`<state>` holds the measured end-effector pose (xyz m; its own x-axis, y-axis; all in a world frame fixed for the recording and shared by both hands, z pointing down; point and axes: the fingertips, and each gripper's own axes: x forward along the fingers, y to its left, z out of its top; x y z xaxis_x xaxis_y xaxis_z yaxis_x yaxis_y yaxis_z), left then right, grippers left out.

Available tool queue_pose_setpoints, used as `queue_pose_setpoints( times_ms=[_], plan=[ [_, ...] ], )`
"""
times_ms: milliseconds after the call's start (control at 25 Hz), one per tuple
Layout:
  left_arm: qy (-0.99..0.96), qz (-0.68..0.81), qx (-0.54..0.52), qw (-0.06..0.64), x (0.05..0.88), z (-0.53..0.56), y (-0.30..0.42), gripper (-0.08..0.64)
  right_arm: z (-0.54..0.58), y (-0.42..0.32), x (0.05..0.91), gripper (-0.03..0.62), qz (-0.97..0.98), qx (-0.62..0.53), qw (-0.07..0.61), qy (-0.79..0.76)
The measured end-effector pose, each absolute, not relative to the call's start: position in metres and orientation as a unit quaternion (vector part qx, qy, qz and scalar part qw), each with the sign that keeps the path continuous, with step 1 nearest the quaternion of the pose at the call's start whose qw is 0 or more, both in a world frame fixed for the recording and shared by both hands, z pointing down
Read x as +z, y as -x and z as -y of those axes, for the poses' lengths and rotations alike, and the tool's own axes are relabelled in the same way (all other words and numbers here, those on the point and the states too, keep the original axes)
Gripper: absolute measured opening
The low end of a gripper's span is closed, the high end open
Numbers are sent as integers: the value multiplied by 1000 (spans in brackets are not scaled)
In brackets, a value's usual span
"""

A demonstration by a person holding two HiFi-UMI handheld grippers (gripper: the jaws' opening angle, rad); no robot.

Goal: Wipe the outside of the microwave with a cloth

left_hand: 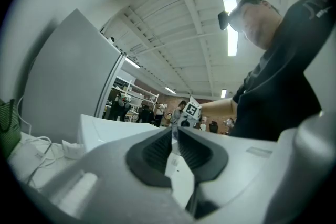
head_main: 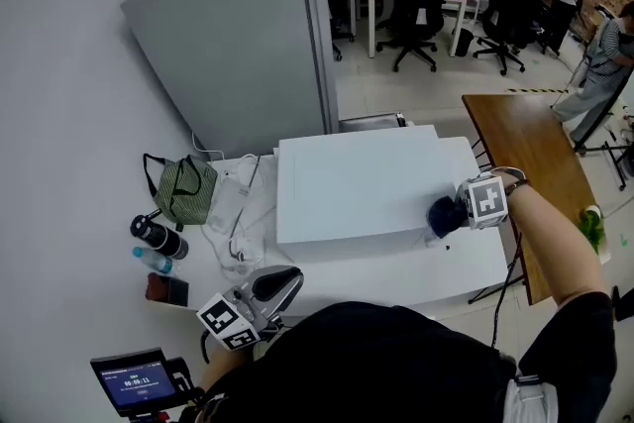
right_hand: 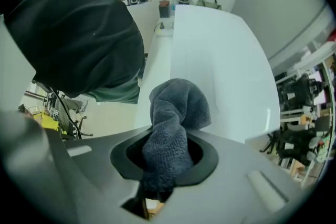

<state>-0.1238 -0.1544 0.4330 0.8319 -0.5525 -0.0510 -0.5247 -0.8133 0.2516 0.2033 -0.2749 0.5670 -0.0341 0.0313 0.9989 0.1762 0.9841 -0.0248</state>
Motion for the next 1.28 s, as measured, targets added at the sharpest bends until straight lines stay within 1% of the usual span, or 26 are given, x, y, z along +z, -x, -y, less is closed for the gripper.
queue_pose_setpoints(
  times_ms=[200, 240, 320, 480, 600, 680, 800, 880, 1000, 1120, 1280],
  plan=[
    [-953, 274, -48, 117, 435, 165, 86, 35, 272, -306, 590, 77, 659, -24, 748, 71],
    [-953, 275, -47, 117, 436, 166, 84, 35, 275, -312, 592, 77, 669, -22, 740, 63],
    [-952, 279, -47, 119, 436, 167, 83, 35, 279, -302, 580, 77, 719, -10, 694, 41],
    [-948, 294, -47, 117, 435, 168, 98, 35, 286, -240, 513, 77, 839, -22, 543, -12],
    [-946, 303, -47, 103, 434, 167, 124, 35, 268, -168, 462, 77, 905, -45, 422, -28],
    [-946, 305, -48, 98, 432, 167, 143, 35, 241, -104, 444, 77, 927, -59, 368, -26],
    [-949, 296, -51, 95, 427, 163, 175, 35, 198, -3, 469, 77, 948, -38, 315, -26],
    [-951, 287, -54, 99, 427, 159, 197, 35, 179, 56, 506, 77, 959, 34, 279, -40],
    [-955, 269, -56, 116, 433, 151, 228, 35, 170, 113, 561, 77, 953, 202, 210, -84],
    [-960, 243, -54, 128, 442, 142, 248, 35, 181, 141, 588, 77, 924, 318, 155, -145],
    [-962, 221, -46, 153, 453, 132, 264, 35, 204, 161, 596, 77, 888, 398, 82, -216]
  ],
)
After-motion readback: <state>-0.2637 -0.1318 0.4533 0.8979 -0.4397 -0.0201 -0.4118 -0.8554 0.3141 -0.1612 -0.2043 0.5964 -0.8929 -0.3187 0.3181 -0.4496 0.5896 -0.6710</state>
